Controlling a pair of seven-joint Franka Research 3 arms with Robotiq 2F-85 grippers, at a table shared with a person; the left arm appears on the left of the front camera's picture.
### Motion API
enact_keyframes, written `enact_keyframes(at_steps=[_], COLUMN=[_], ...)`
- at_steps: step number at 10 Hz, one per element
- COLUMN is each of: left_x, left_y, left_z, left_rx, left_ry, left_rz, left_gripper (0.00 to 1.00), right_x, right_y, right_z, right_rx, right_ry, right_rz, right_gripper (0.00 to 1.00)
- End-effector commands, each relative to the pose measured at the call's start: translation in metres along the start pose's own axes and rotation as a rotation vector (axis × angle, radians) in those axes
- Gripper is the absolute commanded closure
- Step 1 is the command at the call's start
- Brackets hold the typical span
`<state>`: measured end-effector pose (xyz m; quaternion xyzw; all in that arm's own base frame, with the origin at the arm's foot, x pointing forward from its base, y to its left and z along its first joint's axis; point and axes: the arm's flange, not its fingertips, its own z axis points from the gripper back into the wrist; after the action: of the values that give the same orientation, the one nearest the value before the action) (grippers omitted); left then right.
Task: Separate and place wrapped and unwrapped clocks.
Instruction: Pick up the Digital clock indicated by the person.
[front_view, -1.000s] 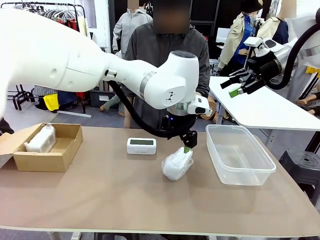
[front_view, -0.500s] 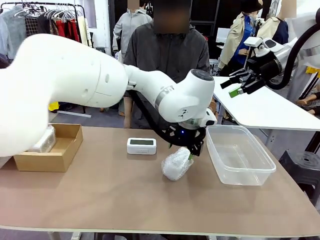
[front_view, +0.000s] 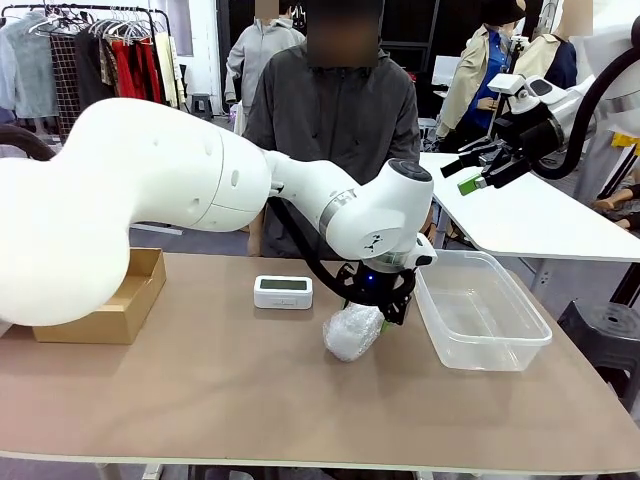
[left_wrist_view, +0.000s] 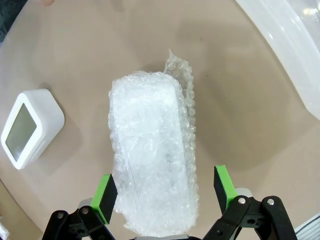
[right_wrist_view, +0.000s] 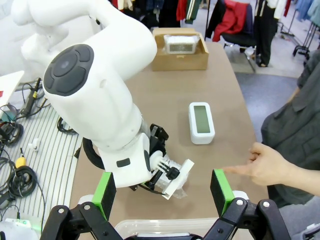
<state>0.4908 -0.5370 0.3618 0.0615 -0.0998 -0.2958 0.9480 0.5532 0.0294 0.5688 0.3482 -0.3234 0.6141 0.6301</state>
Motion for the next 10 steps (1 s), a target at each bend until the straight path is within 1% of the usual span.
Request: enact_keyframes(at_steps=[1, 5, 7, 8, 9, 10], left_x=[0.0, -0.002, -0.007, -0.012, -0.013, -0.013], left_y=[-0.002, -0.003, 0.002, 0.008, 0.009, 0.008], left_z=[-0.007, -0.026, -0.029, -0.03, -0.03, -0.03], left_rx=[0.013, 0.034, 0.004, 0.022, 0.059, 0.066], left_ry=[-0.006, -0.015, -0.018, -0.022, -0.024, -0.025], left_rz=[0.021, 0.026, 0.009, -0.074, -0.076, -0.061], left_gripper=[0.0, 0.0, 0.0, 0.0, 0.2, 0.4], right_x=[0.001, 0.001, 0.001, 0.001, 0.001, 0.001], right_y=[0.0, 0.0, 0.0, 0.0, 0.0, 0.0], right_z=[0.001, 0.001, 0.001, 0.001, 0.001, 0.001], right_rx=[-0.002, -0.002, -0.002, -0.002, -0.002, -0.002], right_ry=[0.003, 0.003, 0.003, 0.003, 0.003, 0.003], right_rz=[0.004, 0.004, 0.004, 0.004, 0.004, 0.004], right_gripper=[0.0, 0.0, 0.0, 0.0, 0.0, 0.0])
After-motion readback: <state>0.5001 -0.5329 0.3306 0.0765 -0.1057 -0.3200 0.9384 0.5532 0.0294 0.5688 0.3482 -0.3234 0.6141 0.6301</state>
